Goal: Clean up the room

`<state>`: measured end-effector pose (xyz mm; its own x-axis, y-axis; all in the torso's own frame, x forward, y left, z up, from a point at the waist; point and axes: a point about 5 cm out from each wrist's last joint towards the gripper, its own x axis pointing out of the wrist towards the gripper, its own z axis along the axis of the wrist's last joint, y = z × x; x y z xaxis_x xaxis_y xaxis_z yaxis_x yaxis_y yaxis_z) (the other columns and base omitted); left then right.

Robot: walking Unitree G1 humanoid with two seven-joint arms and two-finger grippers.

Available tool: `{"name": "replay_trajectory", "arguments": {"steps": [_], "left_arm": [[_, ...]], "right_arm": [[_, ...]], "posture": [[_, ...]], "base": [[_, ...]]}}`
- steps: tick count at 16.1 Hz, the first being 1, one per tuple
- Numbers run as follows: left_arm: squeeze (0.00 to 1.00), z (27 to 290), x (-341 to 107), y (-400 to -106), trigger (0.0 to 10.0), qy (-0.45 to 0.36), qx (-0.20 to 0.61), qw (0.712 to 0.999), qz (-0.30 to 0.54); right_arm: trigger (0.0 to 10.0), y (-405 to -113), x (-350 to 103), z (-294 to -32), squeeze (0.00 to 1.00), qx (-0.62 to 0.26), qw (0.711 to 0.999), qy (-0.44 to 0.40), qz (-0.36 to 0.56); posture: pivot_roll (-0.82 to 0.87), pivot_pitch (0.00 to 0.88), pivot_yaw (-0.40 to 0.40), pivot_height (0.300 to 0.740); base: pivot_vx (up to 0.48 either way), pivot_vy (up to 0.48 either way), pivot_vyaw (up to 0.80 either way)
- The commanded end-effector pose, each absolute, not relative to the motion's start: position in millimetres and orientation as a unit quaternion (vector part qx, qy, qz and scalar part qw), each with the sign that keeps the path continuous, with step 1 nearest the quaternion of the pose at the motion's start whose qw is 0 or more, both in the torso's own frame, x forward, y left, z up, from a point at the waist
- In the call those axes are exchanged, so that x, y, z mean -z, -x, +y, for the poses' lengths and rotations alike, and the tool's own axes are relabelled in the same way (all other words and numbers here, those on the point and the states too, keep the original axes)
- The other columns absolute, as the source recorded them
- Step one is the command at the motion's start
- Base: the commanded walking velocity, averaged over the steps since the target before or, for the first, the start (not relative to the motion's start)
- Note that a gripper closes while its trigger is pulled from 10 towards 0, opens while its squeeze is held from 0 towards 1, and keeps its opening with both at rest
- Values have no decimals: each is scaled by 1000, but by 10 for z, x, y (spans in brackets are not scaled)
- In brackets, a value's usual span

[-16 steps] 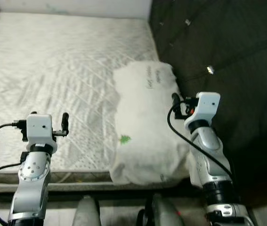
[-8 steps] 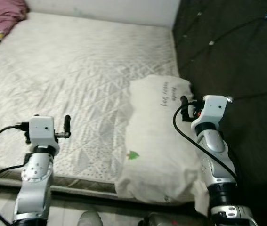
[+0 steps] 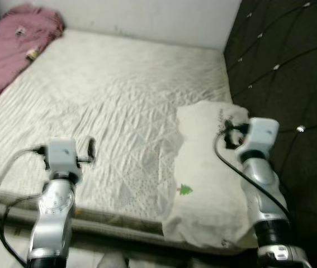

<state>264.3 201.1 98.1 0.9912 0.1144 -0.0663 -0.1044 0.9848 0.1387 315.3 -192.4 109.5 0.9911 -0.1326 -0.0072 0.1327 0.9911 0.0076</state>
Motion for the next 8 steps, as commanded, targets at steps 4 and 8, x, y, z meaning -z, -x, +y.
{"name": "replay_trajectory", "arguments": {"steps": [4,8], "left_arm": [[0,2131,-958,-2633,10000,-74,-80,993,45],[0,2157,-956,-2630,10000,-71,-82,993,42]], "right_arm": [[10000,-3178,-1126,-1787,0,50,999,-12,-2],[10000,-3184,-1121,-1772,0,49,999,-7,0]], "posture": [[136,41,-60,740],[133,47,-55,740]], "base": [[0,480,-744],[0,480,-303]]}}
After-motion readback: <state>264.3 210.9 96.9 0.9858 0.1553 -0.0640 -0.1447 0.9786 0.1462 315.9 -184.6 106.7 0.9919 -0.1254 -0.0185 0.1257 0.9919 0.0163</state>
